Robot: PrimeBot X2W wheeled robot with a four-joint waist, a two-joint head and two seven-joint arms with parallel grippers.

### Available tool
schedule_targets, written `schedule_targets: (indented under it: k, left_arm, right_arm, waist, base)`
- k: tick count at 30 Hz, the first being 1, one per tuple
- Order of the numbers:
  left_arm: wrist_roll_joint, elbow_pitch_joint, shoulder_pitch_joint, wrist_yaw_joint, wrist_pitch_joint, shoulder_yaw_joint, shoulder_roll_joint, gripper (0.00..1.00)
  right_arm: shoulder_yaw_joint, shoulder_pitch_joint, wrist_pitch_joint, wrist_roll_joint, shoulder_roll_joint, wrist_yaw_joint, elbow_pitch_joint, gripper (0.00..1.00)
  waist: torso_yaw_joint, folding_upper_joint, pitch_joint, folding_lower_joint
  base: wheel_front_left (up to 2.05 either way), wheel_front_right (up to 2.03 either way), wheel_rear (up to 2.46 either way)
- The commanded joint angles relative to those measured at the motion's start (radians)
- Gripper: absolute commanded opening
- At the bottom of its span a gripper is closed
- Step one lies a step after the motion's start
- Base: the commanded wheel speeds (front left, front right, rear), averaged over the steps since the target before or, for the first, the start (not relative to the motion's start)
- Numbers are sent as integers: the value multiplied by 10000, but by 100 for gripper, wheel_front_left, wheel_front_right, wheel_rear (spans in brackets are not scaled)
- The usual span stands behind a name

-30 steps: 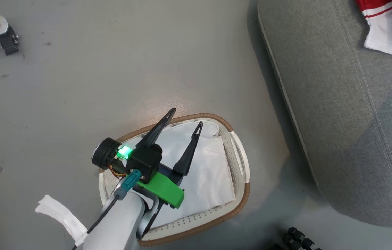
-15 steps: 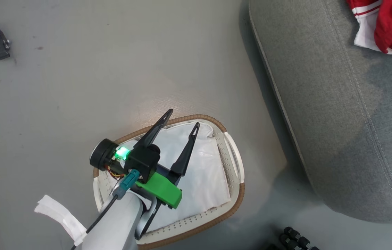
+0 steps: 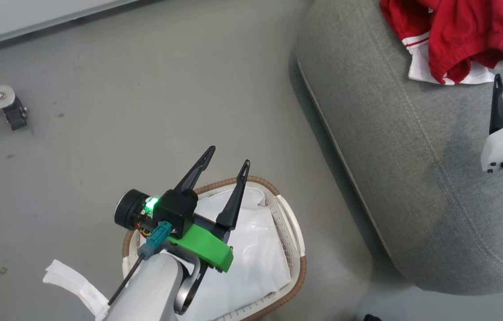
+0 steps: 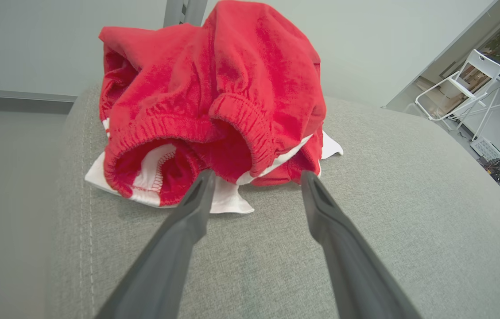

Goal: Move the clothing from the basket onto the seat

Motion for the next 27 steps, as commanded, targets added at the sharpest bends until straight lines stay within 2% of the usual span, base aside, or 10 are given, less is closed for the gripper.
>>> schedule_targets:
  k: [1, 5, 12, 19, 27]
  left_arm:
    - [-29, 7, 214, -25, 1, 84, -34, 100]
    - [-177, -5, 411, -13, 1, 412, -186, 100]
    - [-406, -58, 824, 288, 1, 1121, -353, 100]
    - [-787, 365, 1240, 594, 2, 1628, -401, 100]
    - [-1021, 540, 1893, 927, 4, 2443, -403, 100]
  right_arm:
    - [121, 233, -20, 121, 17, -14, -93, 100]
    - [503, 444, -20, 276, -70, -14, -262, 100]
    - [1073, 532, -18, 561, -36, -14, -493, 100]
    - [1150, 742, -20, 833, 453, -14, -517, 100]
    - [1832, 1373, -20, 1484, 1174, -14, -670, 100]
  waist:
    - [-217, 0, -771, 0]
    - [-154, 0, -1433, 0]
    - [381, 0, -2591, 0]
    - [1195, 0, -3380, 0]
    - [2025, 0, -3791, 0]
  base:
    - [0, 0, 0]
    - [0, 0, 0]
    - [0, 0, 0]
    - [0, 0, 0]
    - [0, 0, 0]
